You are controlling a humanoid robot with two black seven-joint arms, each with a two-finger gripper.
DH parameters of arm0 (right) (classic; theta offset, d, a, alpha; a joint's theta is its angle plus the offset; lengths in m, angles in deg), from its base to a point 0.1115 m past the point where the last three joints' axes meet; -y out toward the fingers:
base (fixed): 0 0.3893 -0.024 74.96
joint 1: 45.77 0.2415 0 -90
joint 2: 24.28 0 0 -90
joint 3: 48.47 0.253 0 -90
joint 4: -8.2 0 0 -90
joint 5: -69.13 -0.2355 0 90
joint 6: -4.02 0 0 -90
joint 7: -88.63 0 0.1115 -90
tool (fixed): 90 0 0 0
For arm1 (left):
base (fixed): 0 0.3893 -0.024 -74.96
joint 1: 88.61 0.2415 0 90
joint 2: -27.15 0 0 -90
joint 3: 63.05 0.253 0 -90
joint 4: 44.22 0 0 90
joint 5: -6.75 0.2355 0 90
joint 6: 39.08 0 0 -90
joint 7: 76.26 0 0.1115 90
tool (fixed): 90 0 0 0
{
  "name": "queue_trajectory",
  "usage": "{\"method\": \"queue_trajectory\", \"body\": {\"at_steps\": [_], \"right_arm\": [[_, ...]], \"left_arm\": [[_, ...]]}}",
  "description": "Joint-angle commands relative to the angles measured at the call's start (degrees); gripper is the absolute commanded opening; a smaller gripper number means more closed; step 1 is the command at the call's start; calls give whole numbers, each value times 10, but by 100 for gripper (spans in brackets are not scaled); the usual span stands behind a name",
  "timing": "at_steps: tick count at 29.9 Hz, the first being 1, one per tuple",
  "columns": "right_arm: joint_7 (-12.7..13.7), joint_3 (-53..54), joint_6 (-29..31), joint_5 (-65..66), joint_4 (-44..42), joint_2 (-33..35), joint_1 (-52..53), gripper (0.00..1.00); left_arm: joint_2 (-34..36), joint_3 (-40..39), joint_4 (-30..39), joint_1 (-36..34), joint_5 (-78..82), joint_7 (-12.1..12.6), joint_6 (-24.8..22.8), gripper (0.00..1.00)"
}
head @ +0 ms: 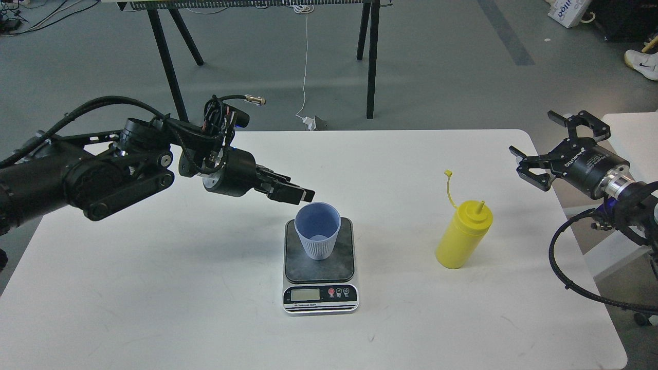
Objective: Pour seasoning into cup on scale with both arms
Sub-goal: 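Open the left gripper and withdraw it away from the cup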
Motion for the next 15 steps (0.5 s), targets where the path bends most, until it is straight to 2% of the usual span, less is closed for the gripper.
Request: {"method": "queue_trajectory", "body": {"at_steps": [1, 7, 15], "right_arm": [[0, -2, 0, 0, 0, 1, 0, 98], [0, -5, 0, 0, 0, 1, 0, 98], [0, -5, 0, 0, 2, 1, 1, 98]], "left_arm": [[13, -8, -1, -10, -61, 0, 0, 88], [51, -33, -7, -21, -183, 0, 0, 91], [75, -130, -127, -20, -355, 0, 0, 92]]}}
